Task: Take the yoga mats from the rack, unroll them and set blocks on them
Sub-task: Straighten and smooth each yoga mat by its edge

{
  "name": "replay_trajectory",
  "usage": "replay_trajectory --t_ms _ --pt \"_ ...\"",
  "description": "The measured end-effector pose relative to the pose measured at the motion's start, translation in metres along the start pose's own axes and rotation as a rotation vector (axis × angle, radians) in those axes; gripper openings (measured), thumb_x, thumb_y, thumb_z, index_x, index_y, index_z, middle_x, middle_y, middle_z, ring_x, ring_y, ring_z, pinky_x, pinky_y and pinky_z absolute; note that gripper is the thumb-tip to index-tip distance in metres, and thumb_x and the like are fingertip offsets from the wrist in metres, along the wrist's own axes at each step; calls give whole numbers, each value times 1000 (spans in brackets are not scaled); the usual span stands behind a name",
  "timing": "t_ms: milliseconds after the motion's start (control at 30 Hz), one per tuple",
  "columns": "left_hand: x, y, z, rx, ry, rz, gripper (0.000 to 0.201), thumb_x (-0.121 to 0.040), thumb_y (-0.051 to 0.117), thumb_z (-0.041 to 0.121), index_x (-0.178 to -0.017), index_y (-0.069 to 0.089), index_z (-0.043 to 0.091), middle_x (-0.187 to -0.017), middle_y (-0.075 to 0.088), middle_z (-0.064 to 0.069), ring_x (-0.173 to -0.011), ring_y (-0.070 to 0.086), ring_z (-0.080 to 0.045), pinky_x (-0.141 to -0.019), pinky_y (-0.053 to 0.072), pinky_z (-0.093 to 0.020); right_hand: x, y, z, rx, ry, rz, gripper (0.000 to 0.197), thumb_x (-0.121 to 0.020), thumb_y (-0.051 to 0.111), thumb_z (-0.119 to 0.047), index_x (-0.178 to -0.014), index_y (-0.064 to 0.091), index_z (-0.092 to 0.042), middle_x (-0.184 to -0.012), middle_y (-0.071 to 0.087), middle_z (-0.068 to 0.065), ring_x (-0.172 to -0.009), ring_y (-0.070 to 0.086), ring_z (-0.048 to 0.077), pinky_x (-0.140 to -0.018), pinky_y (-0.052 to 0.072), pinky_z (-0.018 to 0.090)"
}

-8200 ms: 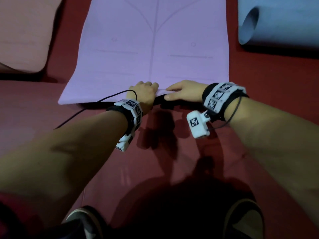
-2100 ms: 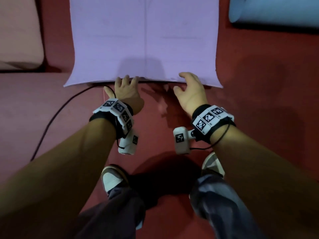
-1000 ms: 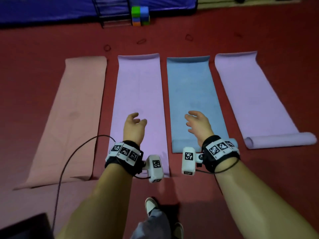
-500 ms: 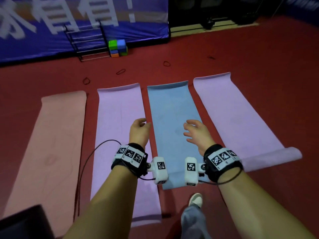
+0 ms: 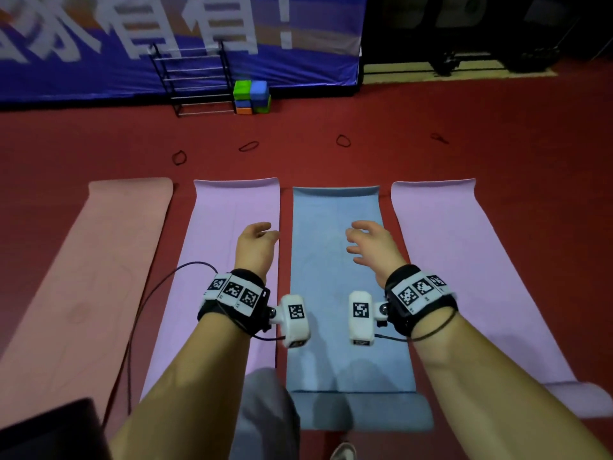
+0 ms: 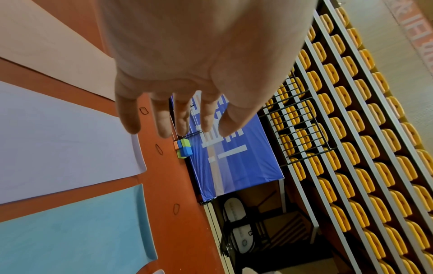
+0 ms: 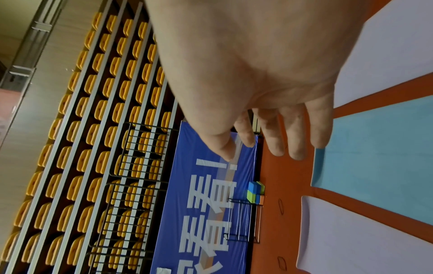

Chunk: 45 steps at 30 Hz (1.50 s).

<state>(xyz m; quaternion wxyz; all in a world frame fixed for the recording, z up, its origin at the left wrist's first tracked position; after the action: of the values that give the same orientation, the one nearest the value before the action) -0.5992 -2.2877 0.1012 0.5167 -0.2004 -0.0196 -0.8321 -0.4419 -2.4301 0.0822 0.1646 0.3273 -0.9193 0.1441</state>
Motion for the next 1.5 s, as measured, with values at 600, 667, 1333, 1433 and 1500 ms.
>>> replay_trajectory --t_ms 600,667,1333,1433,1500 --pt "-488 85 112 13 -83 -20 34 -93 56 7 -127 60 5 -125 62 -16 -118 57 -30 -102 44 -41 -459 114 -140 77 75 15 29 -94 60 -23 -122 56 -18 -110 62 5 -89 65 20 -71 49 31" --pt "-544 82 129 -26 -99 9 33 -93 57 6 -126 60 4 -125 63 -18 -119 57 -32 -100 45 -40 -512 139 -163 89 114 10 22 -95 59 -20 -116 55 -18 -105 62 7 -85 62 22 -68 47 30" --pt "-839 145 280 84 -181 197 32 -94 55 8 -126 62 8 -123 64 -13 -109 60 -27 -97 47 -38 -839 218 -358 180 92 -212 21 -96 58 -16 -117 58 -18 -93 65 5 -82 63 19 -65 48 28" --pt "-877 142 275 140 -231 241 31 -94 56 8 -124 62 7 -112 65 -13 -88 58 -19 -78 47 -31 -882 246 -376 230 88 -276 21 -95 57 -17 -116 58 -18 -88 64 2 -80 62 18 -63 47 27" --pt "-907 134 271 173 -263 271 30 -93 56 7 -122 62 5 -104 63 -11 -81 55 -17 -74 46 -30 -912 270 -383 266 107 -308 19 -96 57 -17 -115 57 -19 -88 64 1 -80 62 18 -65 48 27"
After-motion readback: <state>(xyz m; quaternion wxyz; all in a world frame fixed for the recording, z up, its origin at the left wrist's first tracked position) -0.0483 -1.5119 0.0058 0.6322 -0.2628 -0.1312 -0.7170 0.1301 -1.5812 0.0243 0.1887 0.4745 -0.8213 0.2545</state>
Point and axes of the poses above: each hand's wrist, its own x-axis away from the middle knuckle, its own y-axis out of the palm, z = x × y, the point moved 1 cm from there along -x, towards the middle knuckle
